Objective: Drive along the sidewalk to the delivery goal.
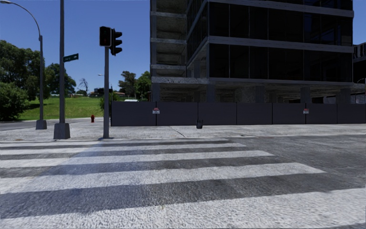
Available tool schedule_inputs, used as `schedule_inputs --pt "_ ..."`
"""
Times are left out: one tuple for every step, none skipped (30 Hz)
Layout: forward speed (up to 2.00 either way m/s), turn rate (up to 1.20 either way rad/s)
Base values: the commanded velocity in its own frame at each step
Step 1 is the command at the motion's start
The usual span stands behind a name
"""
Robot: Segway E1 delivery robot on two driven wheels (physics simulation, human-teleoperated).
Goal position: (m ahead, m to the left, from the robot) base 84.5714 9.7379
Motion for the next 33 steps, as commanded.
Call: schedule_inputs --pt "1.96 0.0" --pt "1.96 0.0" --pt "1.96 0.0" --pt "1.96 0.0" --pt "1.96 0.0" --pt "1.96 0.0" --pt "1.96 0.0" --pt "1.96 0.0" --pt "1.96 0.0" --pt "1.96 0.0" --pt "1.96 0.19" --pt "1.96 0.4" --pt "1.96 0.62" --pt "1.96 0.76" --pt "1.96 0.76" --pt "1.96 0.79" --pt "1.96 0.79" --pt "1.96 0.72" --pt "1.96 0.41" --pt "1.96 0.25" --pt "1.96 0.11" --pt "1.96 0.03" --pt "1.96 0.0" --pt "1.96 0.0" --pt "1.96 0.0" --pt "1.96 0.0" --pt "1.96 0.0" --pt "1.96 0.0" --pt "1.96 0.0" --pt "1.96 0.0" --pt "1.96 0.0" --pt "1.96 0.0" --pt "1.96 0.0"
